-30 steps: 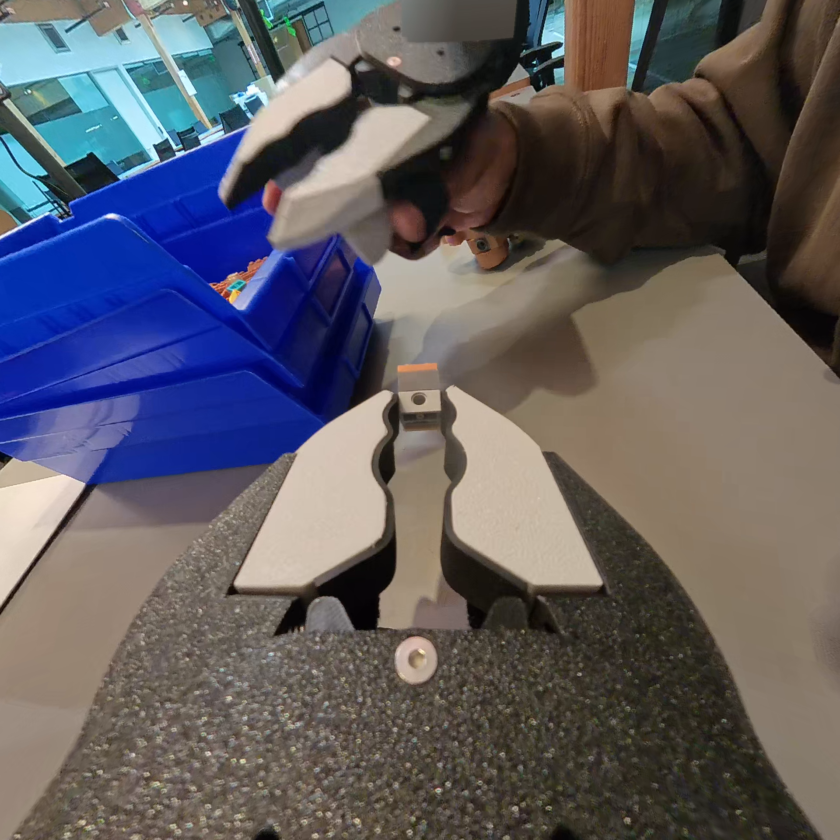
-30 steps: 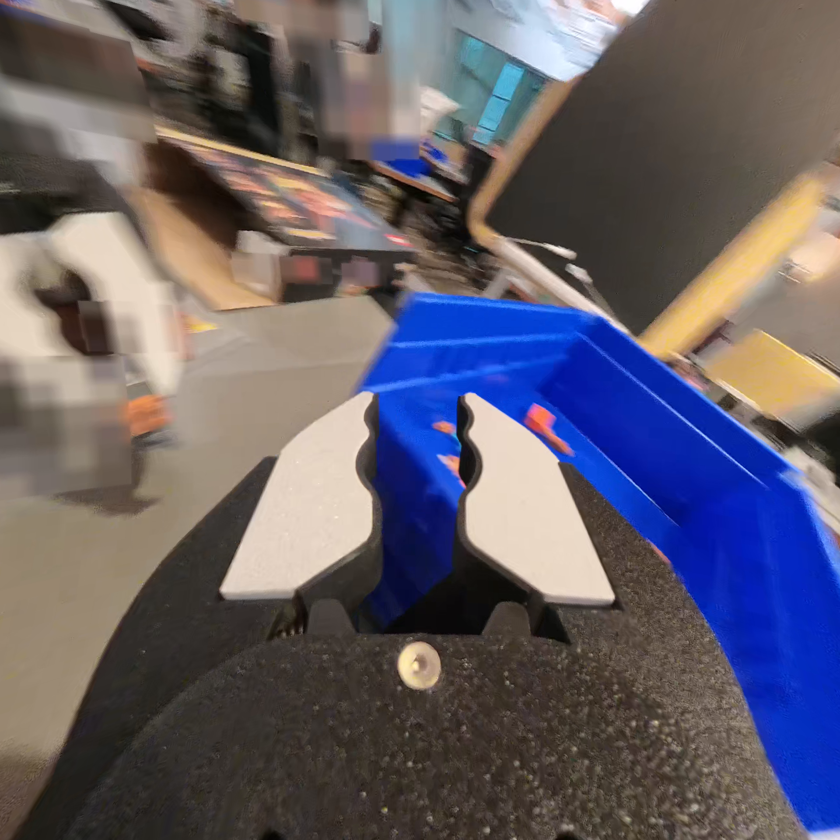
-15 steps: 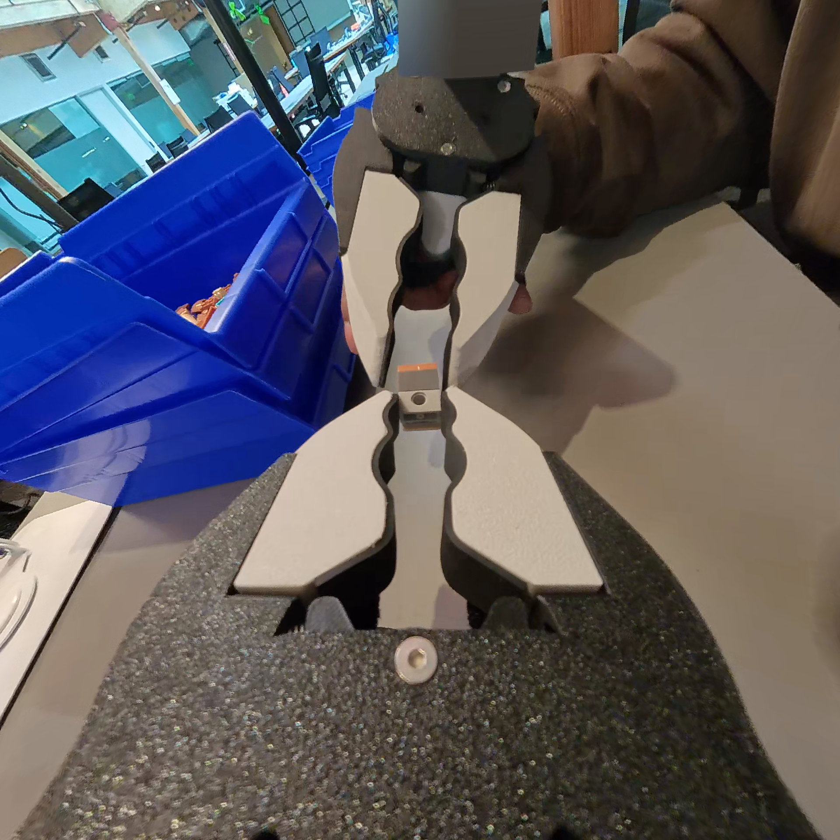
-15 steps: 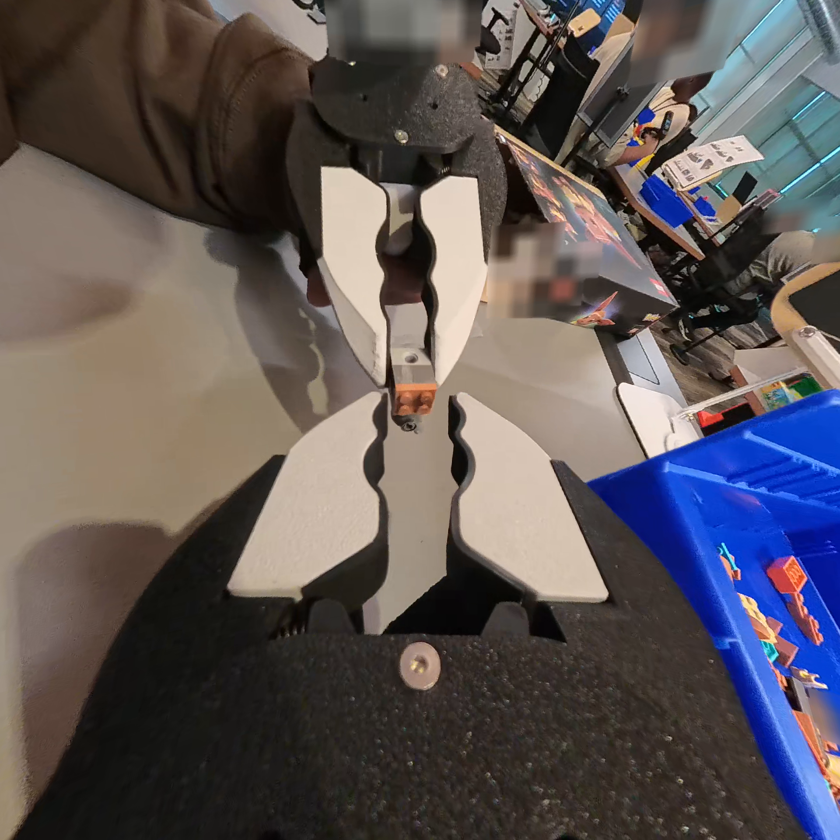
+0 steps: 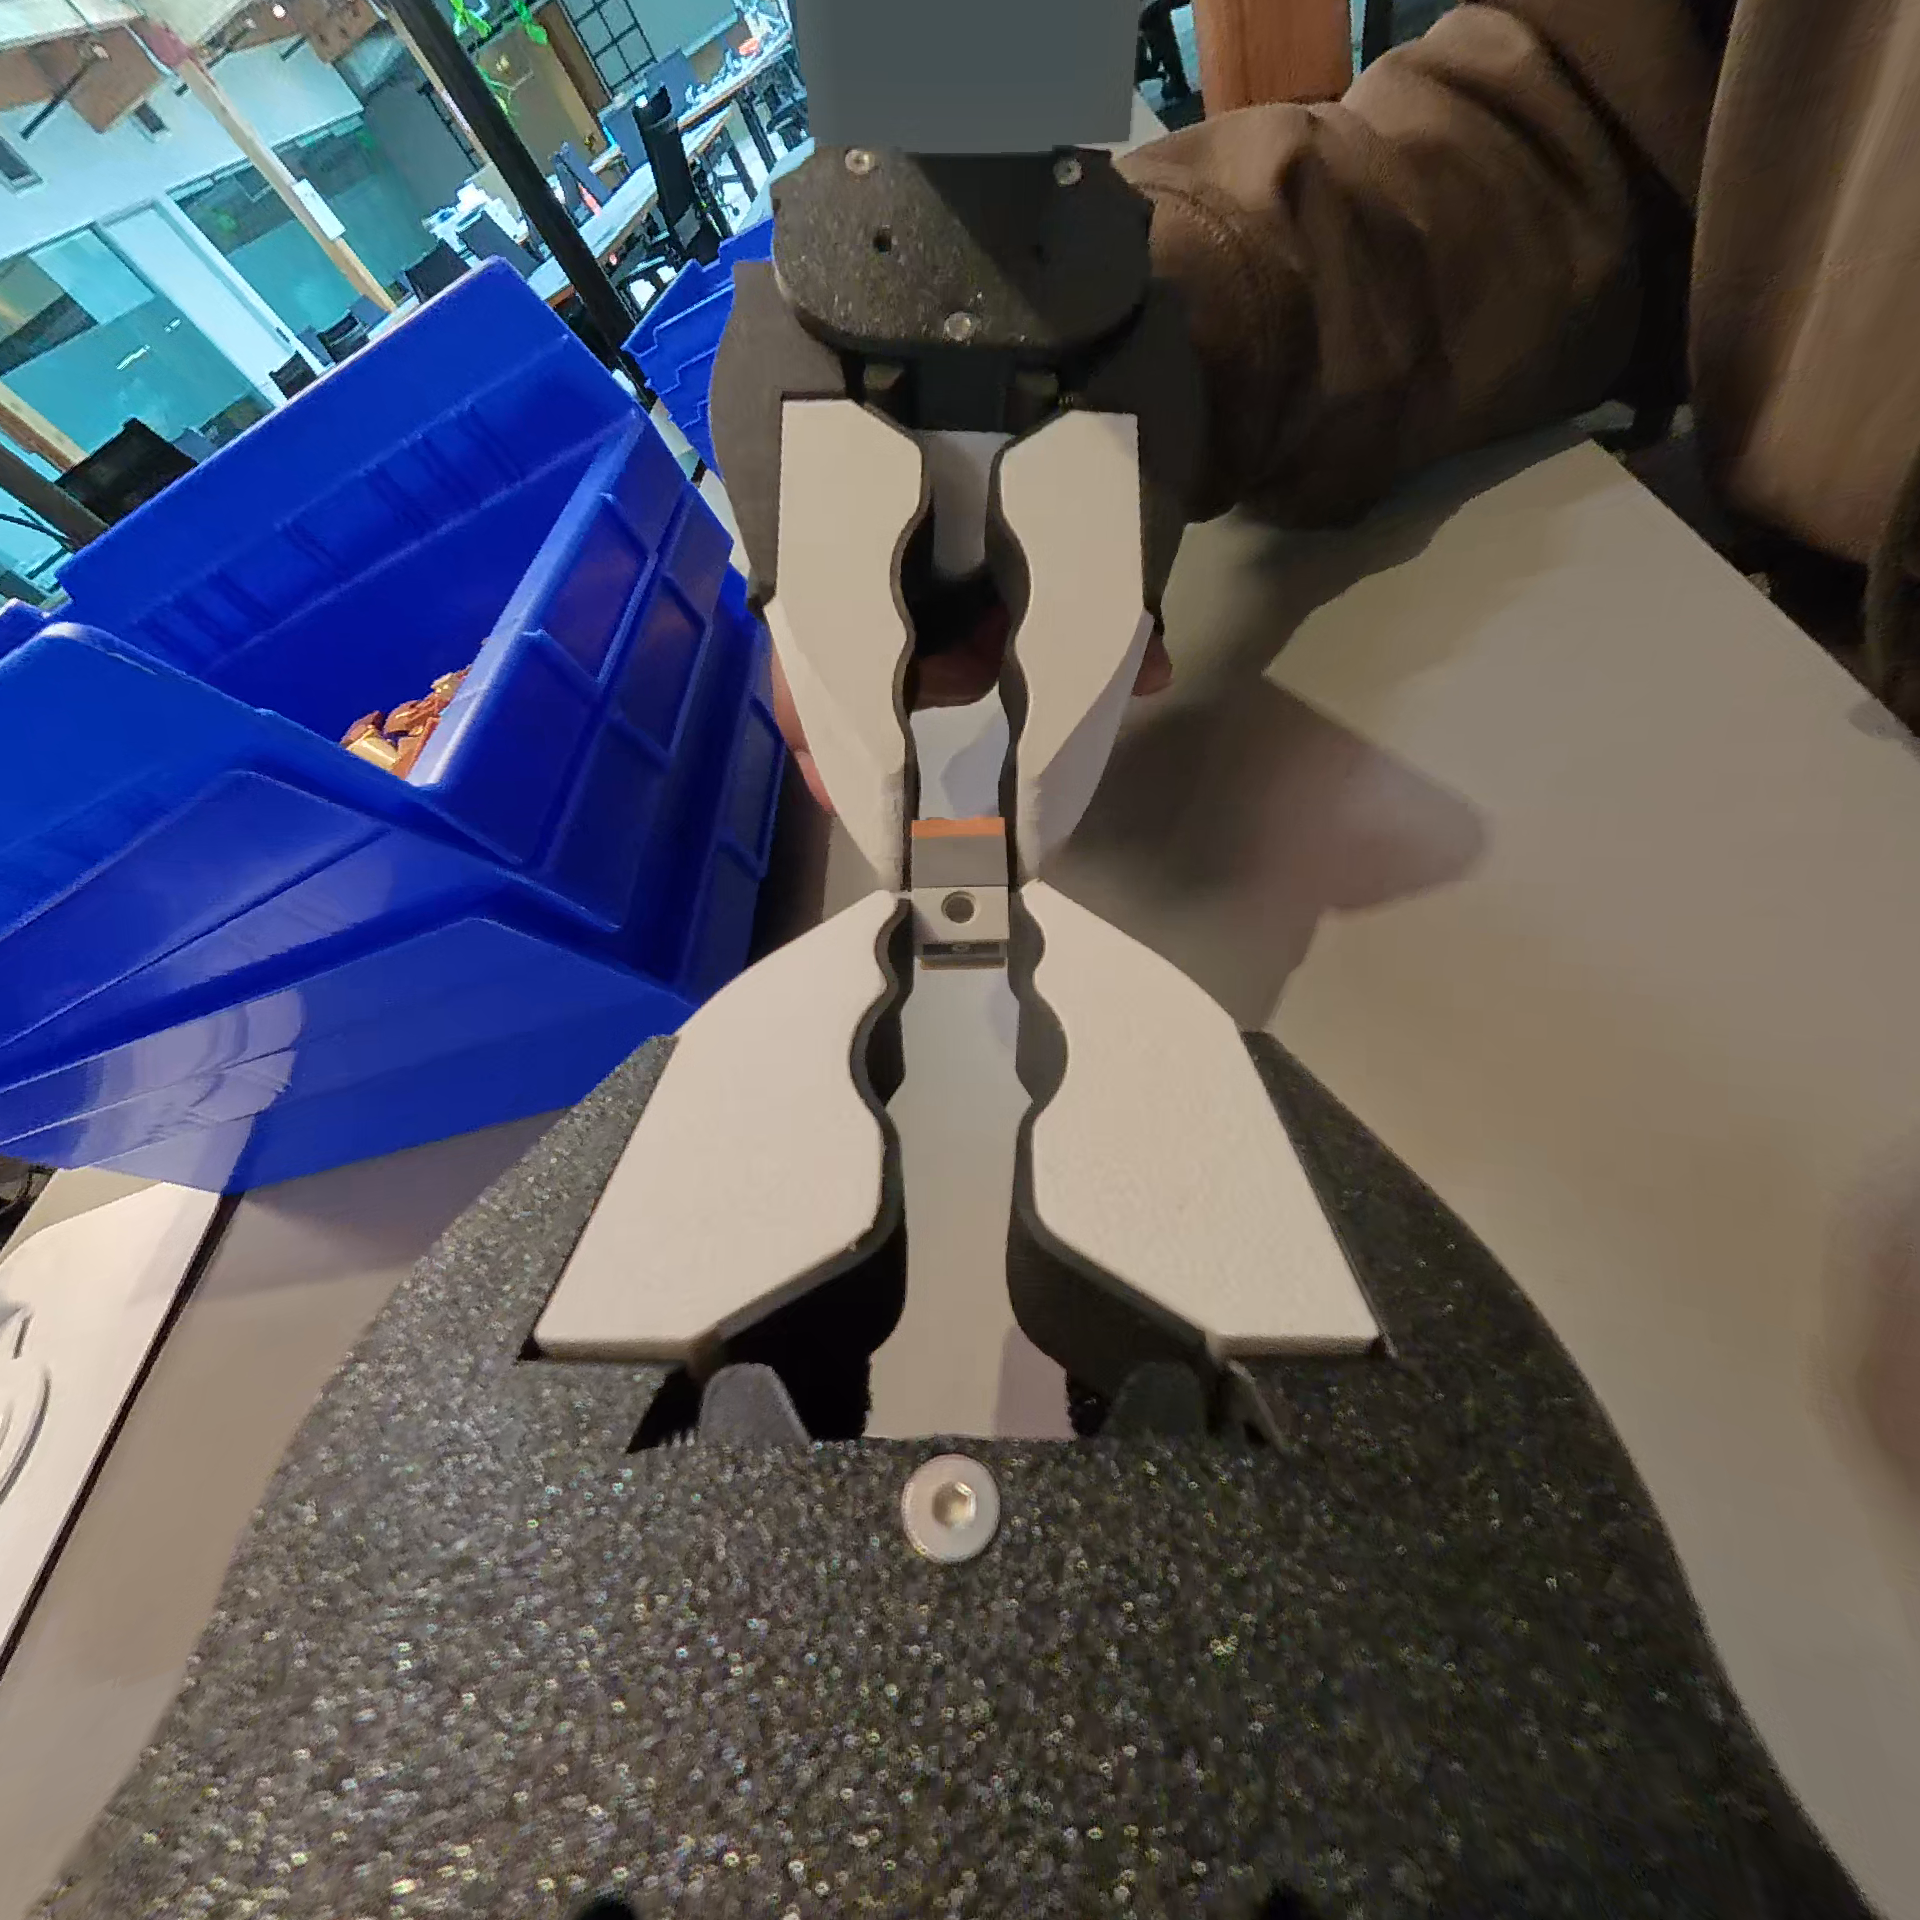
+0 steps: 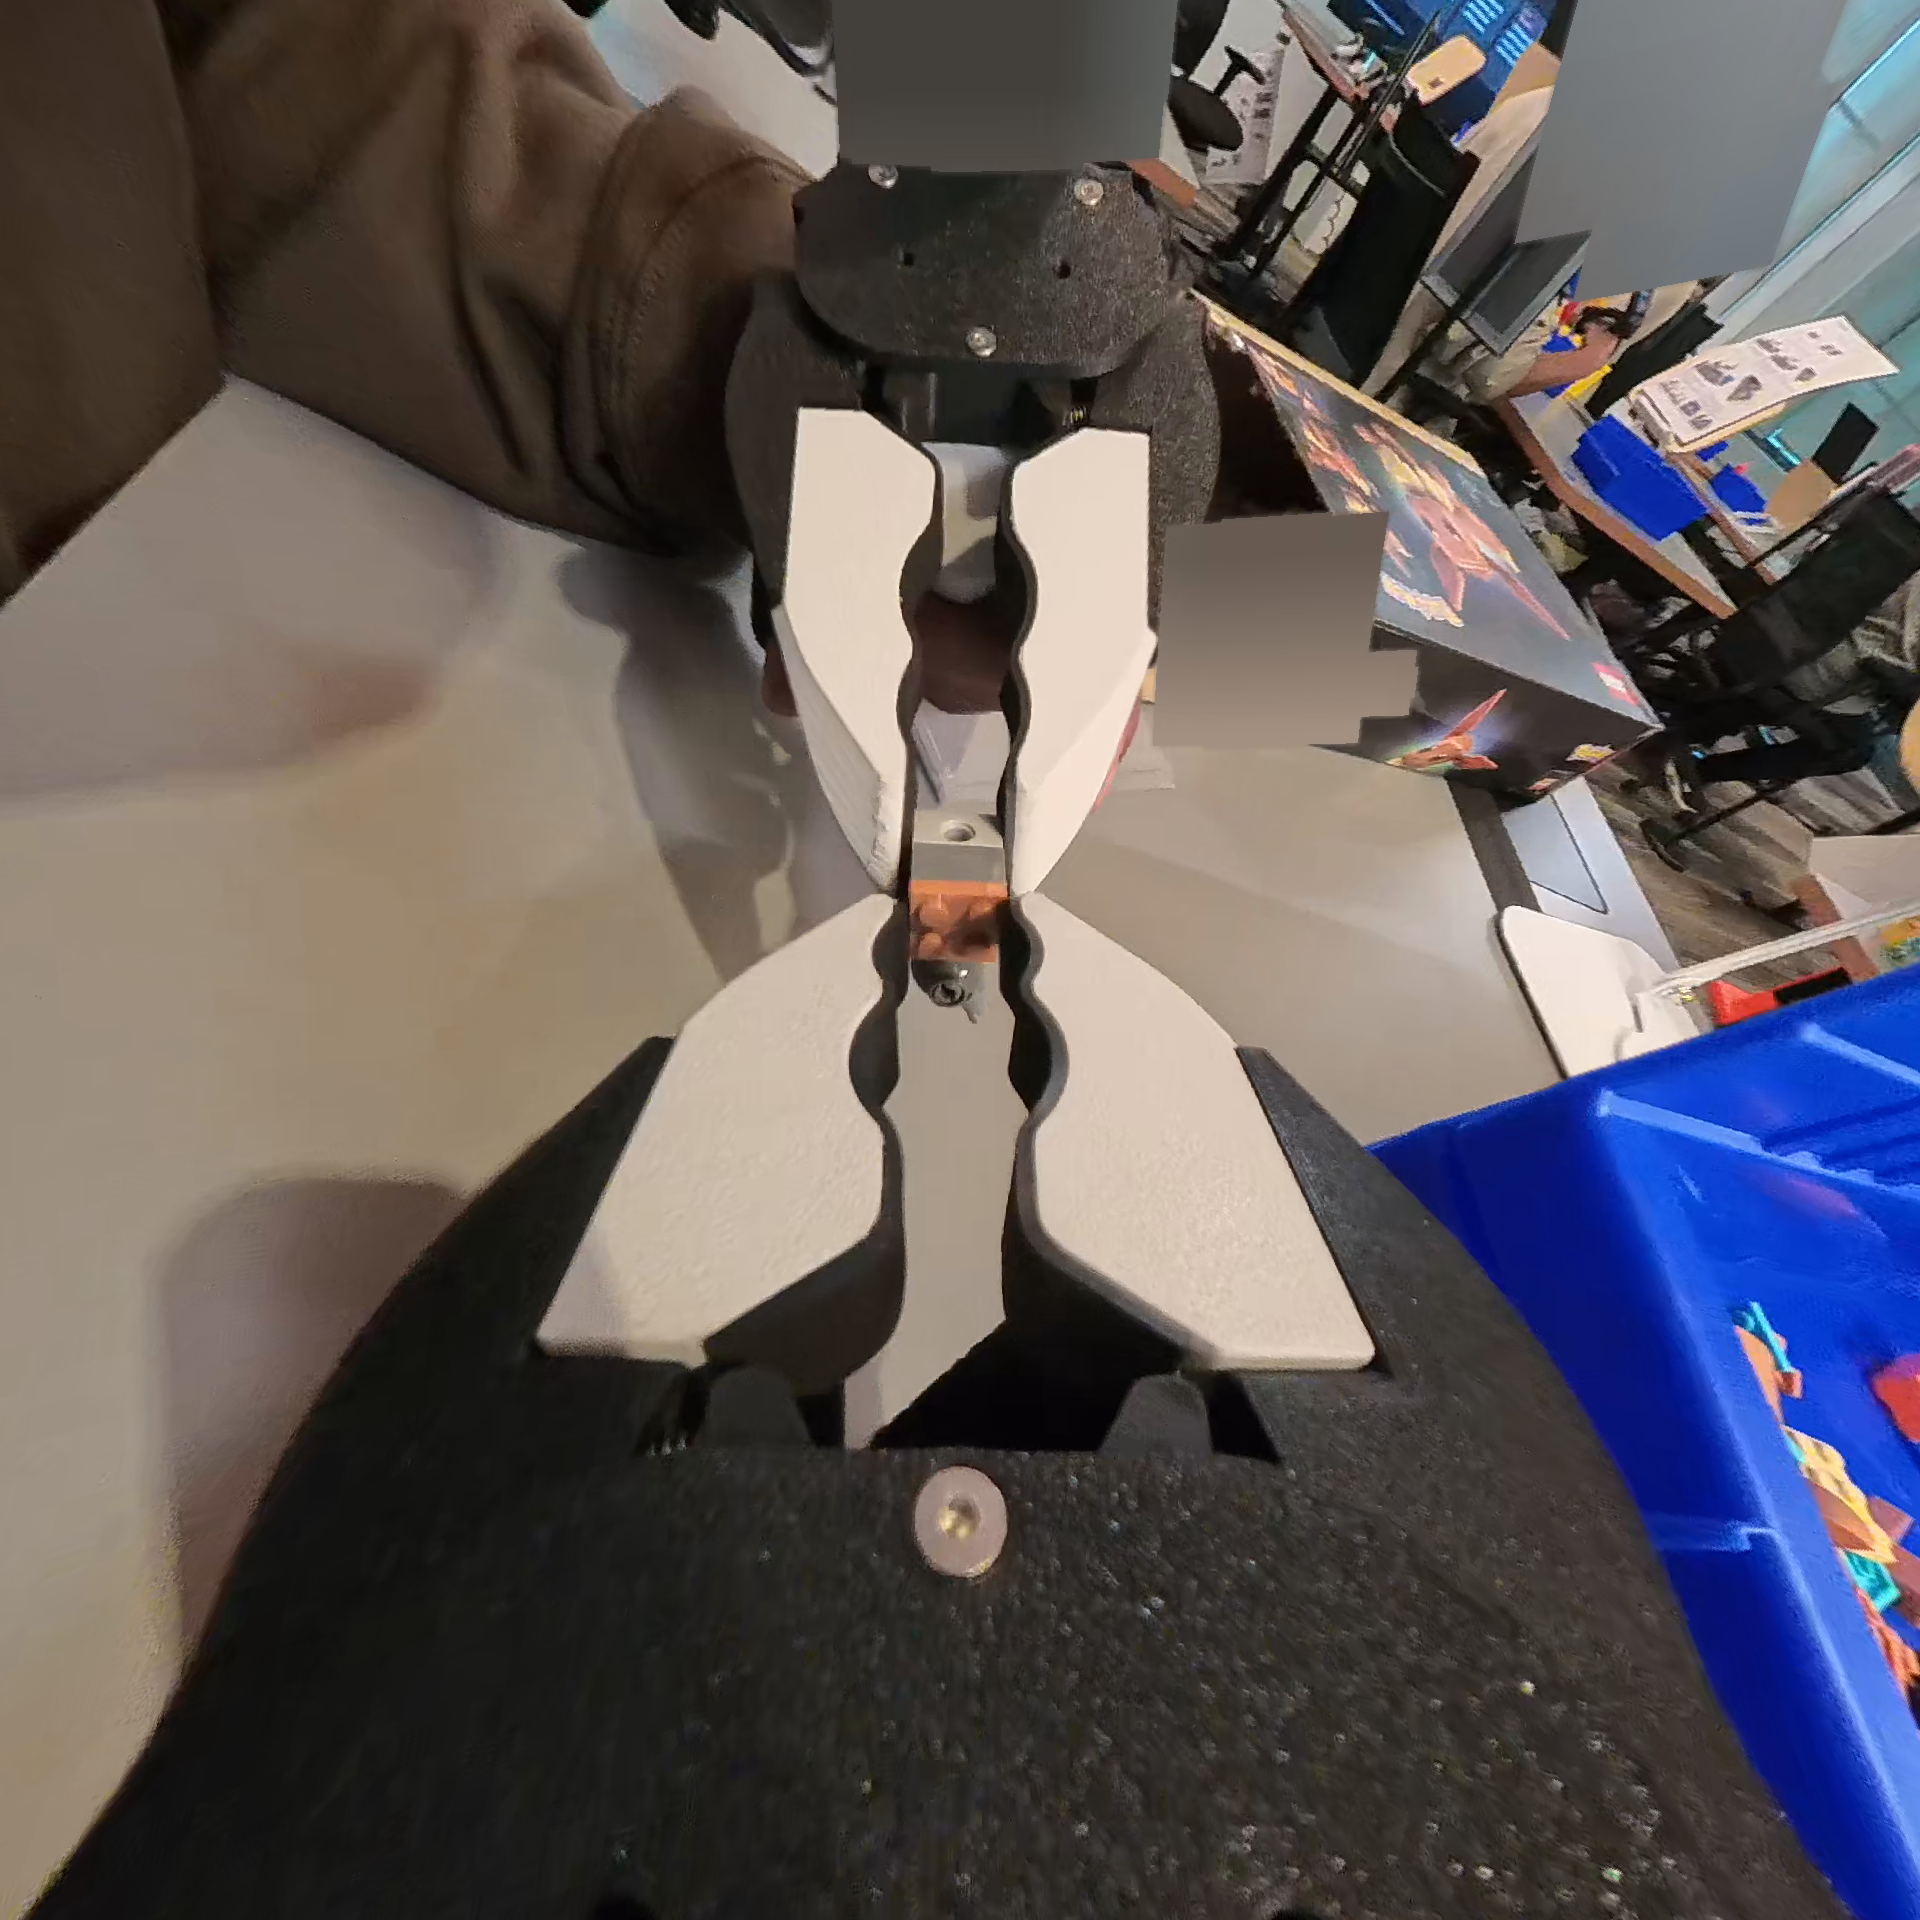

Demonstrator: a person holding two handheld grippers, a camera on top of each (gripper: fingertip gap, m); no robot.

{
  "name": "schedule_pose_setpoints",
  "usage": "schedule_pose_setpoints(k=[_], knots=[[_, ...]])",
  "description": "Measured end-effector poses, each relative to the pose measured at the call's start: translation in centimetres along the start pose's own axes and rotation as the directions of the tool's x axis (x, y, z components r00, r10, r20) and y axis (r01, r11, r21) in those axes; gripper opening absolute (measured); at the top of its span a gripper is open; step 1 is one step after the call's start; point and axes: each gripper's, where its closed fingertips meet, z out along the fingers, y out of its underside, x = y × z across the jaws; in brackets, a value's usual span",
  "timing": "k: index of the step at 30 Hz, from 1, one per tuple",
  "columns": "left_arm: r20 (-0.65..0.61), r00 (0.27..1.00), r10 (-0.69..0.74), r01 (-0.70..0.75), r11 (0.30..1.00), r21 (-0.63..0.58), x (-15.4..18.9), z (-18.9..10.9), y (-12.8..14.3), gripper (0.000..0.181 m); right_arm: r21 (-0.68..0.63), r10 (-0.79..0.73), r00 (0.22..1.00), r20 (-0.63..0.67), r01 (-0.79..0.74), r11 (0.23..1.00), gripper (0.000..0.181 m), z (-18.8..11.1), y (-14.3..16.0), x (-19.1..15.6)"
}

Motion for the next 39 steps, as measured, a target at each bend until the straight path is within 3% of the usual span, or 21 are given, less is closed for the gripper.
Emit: schedule_pose_setpoints(k=[28,31,35,39], knots=[[-0.053,0.997,-0.063,0.069,0.991,0.113,0.1,-0.3,-1.4,0.017,0.126,0.128,0.987,0.099,-0.140,0.982,0.016,-1.0,-1.6,0.0],[-0.027,1.000,-0.014,0.015,0.999,0.036,0.1,0.1,-0.4,0.017,0.067,0.095,0.992,0.089,-0.101,0.993,0.017,-0.7,-0.7,-0.2],[0.039,0.996,0.086,-0.080,0.989,-0.126,-0.4,0.4,1.3,0.017,-0.069,-0.024,1.000,-0.016,0.023,0.997,0.016,0.2,1.2,0.3],[0.061,0.988,0.144,-0.127,0.965,-0.230,-0.6,0.6,2.5,0.017,-0.260,-0.162,0.983,-0.090,0.134,0.956,0.024,1.3,3.8,0.8]])
